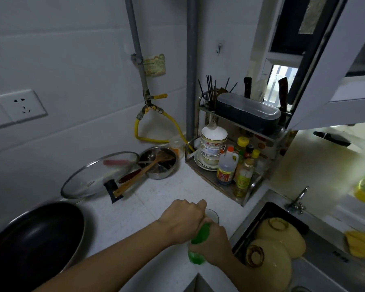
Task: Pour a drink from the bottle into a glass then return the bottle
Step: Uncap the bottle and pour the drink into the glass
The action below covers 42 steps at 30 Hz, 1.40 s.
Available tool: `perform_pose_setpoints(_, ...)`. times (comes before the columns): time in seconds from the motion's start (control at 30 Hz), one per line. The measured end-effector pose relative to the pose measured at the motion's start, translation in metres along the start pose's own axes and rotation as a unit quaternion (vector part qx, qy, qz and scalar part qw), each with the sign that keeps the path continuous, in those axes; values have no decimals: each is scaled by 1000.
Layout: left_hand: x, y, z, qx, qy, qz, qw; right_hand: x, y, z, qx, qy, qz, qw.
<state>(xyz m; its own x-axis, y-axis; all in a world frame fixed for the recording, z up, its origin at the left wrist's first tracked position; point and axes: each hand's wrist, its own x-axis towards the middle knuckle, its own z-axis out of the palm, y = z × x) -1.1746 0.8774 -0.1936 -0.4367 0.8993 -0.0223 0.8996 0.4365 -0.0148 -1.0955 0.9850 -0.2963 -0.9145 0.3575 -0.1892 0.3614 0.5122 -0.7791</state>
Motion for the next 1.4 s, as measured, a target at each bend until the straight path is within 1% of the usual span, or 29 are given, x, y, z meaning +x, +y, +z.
perform_pose_setpoints(0.17, 4, 5, 1, 41, -24, -20, 999, 3, 4, -3, -15, -15, 9, 1000)
perform_pose_setpoints(0.3, 6, 14, 2, 58, -52, -79, 994, 4, 9, 1, -27, -16, 13, 999)
perform_pose_setpoints(0.43, 13, 22, -1, 60, -77, -138, 986, 4, 9, 4, -27, 4, 12, 1000)
perform_pose_setpoints(0.57, 18, 23, -2, 35, -73, -204, 976, 4, 10, 10, -30, 22, 24, 999)
perform_pose_setpoints(0.6, 19, 21, -3, 31, -74, -208, 975, 4, 10, 10, -34, 23, 26, 999)
perform_pose_setpoints(0.67, 21, 19, -5, 30, -84, -194, 977, 4, 11, 10, -30, 21, 30, 999)
perform_pose_setpoints(0.7, 21, 17, -5, 11, -82, -175, 981, 3, 12, 9, -26, 15, 34, 999)
perform_pose_setpoints(0.8, 18, 14, -10, -132, -72, -69, 986, 6, 11, 5, -23, 9, 33, 999)
perform_pose_setpoints(0.83, 17, 13, -12, -152, -82, -34, 984, 8, 11, 4, -31, 3, 26, 999)
perform_pose_setpoints(0.87, 16, 12, -14, -155, -92, -7, 984, 10, 10, 3, -46, 0, 19, 999)
perform_pose_setpoints(0.93, 15, 9, -16, -158, -97, 16, 982, 11, 10, -1, -45, 7, 20, 999)
perform_pose_setpoints(1.03, 18, 6, -18, -155, -80, 26, 984, 10, 16, -6, -15, 39, 18, 999)
perform_pose_setpoints(1.17, 27, -1, -9, -142, -63, 25, 988, 8, 19, -8, -16, 40, 26, 999)
perform_pose_setpoints(1.3, 34, 2, 0, -116, -51, -21, 992, 6, 22, -9, -19, 40, 35, 998)
perform_pose_setpoints(1.4, 37, 7, 3, -126, -28, -60, 990, 5, 23, -11, -21, 38, 31, 999)
